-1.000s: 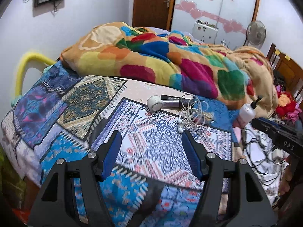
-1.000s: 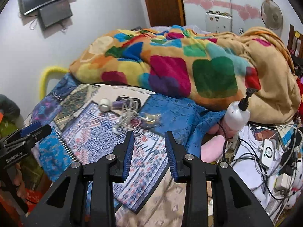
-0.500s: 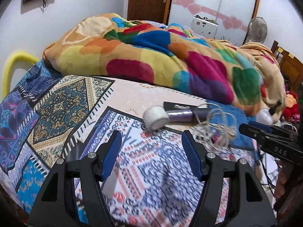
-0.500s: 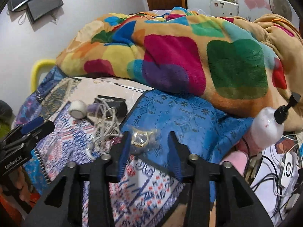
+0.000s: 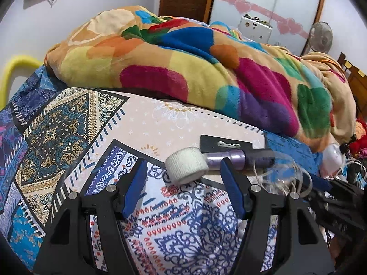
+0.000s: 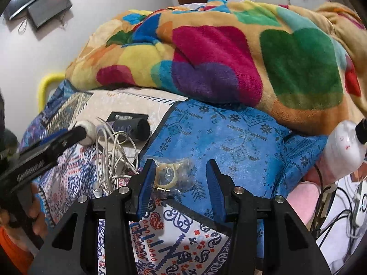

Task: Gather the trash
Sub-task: 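Grasp the white tape roll with the left tool while the right tool grasps the clear plastic bag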

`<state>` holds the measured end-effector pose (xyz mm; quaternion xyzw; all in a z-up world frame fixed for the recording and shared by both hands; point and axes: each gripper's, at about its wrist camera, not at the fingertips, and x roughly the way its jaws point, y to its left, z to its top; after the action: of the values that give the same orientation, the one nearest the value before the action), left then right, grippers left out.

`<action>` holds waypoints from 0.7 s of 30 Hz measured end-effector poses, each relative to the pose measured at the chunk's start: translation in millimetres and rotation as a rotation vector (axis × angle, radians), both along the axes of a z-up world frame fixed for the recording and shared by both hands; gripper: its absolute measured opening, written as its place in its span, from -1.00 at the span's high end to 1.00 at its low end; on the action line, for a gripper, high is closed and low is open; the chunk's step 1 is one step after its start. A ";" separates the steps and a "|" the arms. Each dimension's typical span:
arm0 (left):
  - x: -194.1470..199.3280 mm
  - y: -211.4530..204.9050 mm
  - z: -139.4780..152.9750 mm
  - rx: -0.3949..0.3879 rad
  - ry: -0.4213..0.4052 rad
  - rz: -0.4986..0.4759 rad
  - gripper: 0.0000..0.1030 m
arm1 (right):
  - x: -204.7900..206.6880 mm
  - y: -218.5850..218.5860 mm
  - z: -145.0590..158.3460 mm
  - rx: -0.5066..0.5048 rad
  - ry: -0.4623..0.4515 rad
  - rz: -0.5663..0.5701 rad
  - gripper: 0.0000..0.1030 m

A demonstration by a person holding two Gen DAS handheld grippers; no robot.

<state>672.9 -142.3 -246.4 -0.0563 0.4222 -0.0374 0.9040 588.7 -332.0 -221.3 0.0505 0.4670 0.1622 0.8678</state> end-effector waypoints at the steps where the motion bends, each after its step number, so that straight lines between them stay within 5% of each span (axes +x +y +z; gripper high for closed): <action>1: 1.8 -0.1 -2.0 -0.004 0.007 -0.001 -0.26 | 0.8 1.9 -0.9 -0.005 -0.002 0.004 0.18; 4: 2.2 -1.7 -5.1 -0.007 0.018 -0.013 -0.26 | -0.5 4.4 -0.9 -0.012 -0.005 0.025 0.18; 8: 0.4 -7.4 -6.1 0.021 0.026 -0.047 0.26 | -5.2 11.4 -1.6 -0.045 -0.022 0.067 0.18; 21: -43.5 -11.0 21.4 0.065 -0.006 -0.106 0.27 | -27.3 11.8 -0.1 -0.016 -0.015 0.074 0.80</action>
<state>629.4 -153.3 -224.9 -0.0043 0.4231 -0.0714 0.9032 561.4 -320.2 -221.4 0.0249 0.4633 0.1910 0.8650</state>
